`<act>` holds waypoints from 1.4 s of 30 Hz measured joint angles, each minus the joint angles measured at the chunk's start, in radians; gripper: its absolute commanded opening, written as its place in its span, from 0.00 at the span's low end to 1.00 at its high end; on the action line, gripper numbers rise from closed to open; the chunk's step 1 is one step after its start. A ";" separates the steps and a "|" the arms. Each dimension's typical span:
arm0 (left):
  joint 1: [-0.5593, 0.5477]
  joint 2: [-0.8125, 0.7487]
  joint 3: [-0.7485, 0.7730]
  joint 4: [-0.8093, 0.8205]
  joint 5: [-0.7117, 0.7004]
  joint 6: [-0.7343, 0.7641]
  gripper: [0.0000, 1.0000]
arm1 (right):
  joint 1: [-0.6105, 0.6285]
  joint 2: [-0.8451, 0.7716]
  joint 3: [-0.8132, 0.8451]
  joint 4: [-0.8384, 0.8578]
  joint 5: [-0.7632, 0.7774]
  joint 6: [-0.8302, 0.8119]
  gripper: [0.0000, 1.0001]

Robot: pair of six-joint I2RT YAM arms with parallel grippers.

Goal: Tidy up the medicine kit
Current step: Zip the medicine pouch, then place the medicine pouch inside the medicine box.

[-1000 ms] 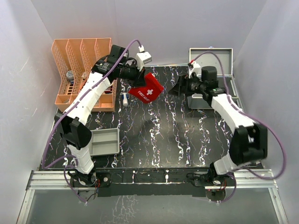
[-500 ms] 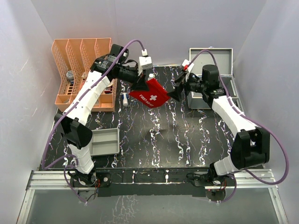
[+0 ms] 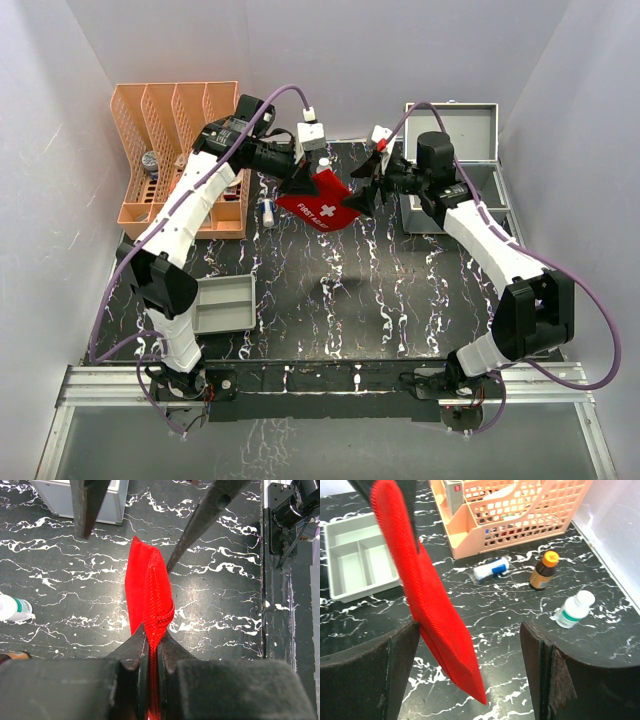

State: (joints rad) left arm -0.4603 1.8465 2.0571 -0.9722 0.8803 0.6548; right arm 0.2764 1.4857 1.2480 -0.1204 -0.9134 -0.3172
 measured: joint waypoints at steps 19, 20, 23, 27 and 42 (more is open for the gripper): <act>-0.001 0.026 -0.021 0.095 -0.035 -0.039 0.62 | 0.030 0.033 0.100 -0.116 0.021 0.061 0.00; -0.001 0.025 -0.028 0.110 -0.044 -0.048 0.70 | 0.026 0.033 0.112 -0.139 0.043 0.048 0.00; -0.001 0.014 -0.066 0.166 -0.081 -0.087 0.95 | -0.001 0.033 0.163 -0.212 0.109 0.004 0.00; -0.002 0.003 -0.110 0.222 -0.142 -0.134 0.99 | -0.058 0.033 0.239 -0.291 0.196 -0.051 0.00; 0.014 -0.175 -0.288 0.289 -0.252 -0.169 0.99 | -0.172 0.073 0.469 -0.675 0.603 -0.352 0.00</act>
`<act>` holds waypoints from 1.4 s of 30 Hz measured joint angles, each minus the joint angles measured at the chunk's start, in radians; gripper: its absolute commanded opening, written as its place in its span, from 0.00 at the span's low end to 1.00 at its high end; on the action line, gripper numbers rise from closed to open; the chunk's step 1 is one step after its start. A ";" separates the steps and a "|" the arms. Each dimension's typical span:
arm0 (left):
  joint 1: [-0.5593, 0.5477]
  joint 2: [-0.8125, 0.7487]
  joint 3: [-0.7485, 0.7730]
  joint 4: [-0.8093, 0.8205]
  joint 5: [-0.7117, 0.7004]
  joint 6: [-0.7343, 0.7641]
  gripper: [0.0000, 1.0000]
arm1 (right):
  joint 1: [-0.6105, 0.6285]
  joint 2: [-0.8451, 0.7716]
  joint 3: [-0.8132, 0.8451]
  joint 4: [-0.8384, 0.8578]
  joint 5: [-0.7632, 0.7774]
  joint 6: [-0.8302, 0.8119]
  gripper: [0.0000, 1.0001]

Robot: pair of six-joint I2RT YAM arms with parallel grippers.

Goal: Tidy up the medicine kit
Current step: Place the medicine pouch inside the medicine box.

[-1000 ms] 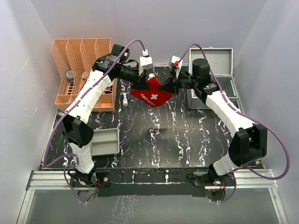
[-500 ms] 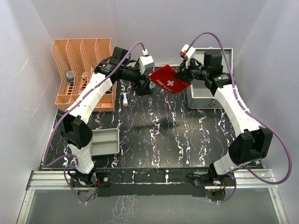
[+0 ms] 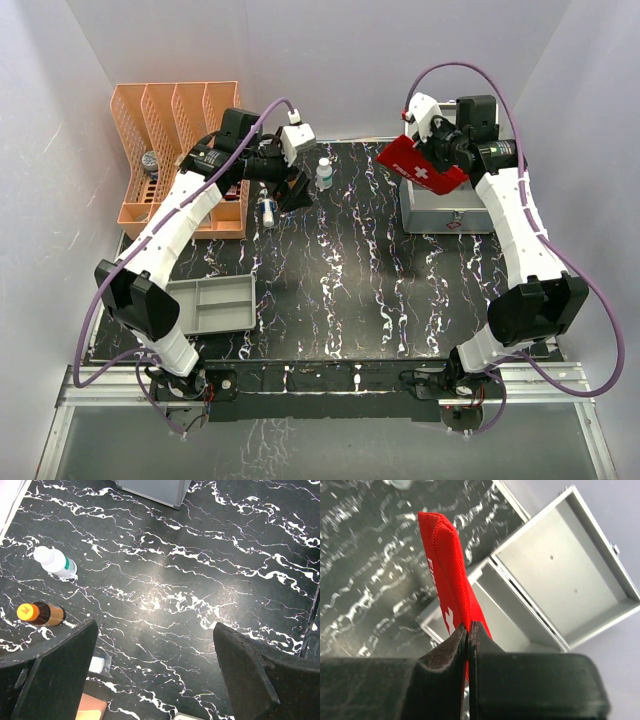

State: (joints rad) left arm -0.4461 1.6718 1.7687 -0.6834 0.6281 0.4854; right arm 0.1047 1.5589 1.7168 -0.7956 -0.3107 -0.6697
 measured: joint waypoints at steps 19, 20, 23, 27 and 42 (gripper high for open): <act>0.011 -0.034 -0.101 0.023 0.025 -0.017 0.99 | -0.094 -0.068 -0.119 -0.040 0.247 -0.277 0.00; 0.012 -0.040 -0.111 0.024 0.028 -0.019 0.99 | -0.097 -0.068 -0.126 -0.038 0.239 -0.291 0.00; 0.013 -0.056 -0.132 0.036 0.035 -0.027 0.99 | -0.099 -0.068 -0.158 -0.024 0.212 -0.323 0.00; 0.014 -0.077 -0.159 0.058 0.045 -0.044 0.99 | -0.098 -0.065 -0.190 -0.013 0.169 -0.343 0.00; 0.029 -0.095 -0.212 0.104 0.070 -0.077 0.99 | -0.080 0.013 -0.189 0.033 0.150 -0.396 0.00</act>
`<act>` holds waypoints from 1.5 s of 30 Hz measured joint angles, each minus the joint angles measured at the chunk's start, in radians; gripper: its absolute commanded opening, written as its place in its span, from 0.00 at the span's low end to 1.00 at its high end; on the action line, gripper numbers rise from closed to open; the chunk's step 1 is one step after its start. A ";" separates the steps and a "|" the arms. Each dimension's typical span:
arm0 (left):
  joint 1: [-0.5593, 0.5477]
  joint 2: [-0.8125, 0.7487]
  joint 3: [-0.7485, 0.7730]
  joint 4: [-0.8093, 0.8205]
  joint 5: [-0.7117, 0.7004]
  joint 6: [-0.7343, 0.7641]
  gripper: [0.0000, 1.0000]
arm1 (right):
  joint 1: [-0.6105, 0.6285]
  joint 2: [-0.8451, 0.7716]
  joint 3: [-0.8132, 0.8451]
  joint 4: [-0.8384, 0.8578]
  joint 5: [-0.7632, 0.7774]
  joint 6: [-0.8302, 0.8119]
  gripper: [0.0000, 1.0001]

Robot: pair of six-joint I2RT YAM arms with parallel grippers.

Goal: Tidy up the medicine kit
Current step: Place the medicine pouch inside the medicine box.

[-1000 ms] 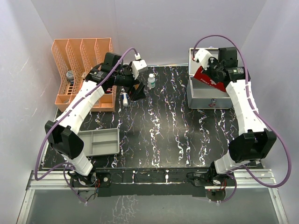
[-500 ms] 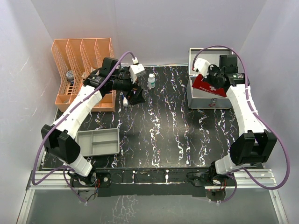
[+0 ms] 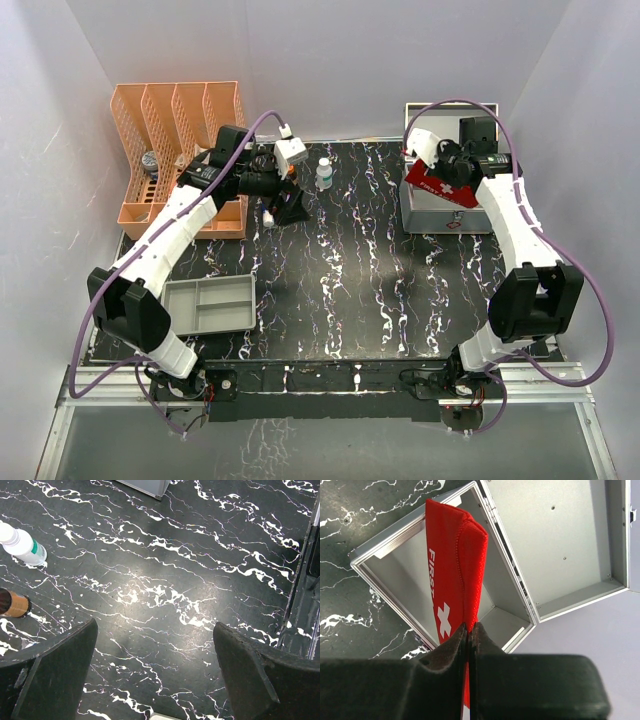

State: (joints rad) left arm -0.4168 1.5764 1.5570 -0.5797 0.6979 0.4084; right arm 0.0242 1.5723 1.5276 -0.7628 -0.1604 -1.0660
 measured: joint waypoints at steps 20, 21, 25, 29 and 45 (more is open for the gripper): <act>0.041 -0.008 -0.036 0.026 0.043 -0.008 0.99 | -0.063 -0.015 -0.113 -0.021 -0.017 -0.035 0.00; 0.042 -0.008 -0.036 0.026 0.045 -0.008 0.99 | -0.063 -0.023 -0.130 -0.022 -0.021 -0.033 0.00; 0.042 -0.008 -0.036 0.026 0.048 -0.008 0.99 | -0.063 -0.058 -0.200 -0.023 -0.027 -0.031 0.00; 0.043 -0.008 -0.036 0.027 0.054 -0.008 0.99 | -0.063 -0.077 -0.245 -0.007 -0.029 -0.016 0.00; 0.043 -0.008 -0.035 0.026 0.070 -0.017 0.99 | -0.064 -0.072 -0.300 0.172 0.054 0.100 0.34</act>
State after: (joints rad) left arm -0.3740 1.5688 1.5215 -0.5533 0.7677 0.3916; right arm -0.0395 1.5002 1.2278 -0.5911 -0.1066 -0.9657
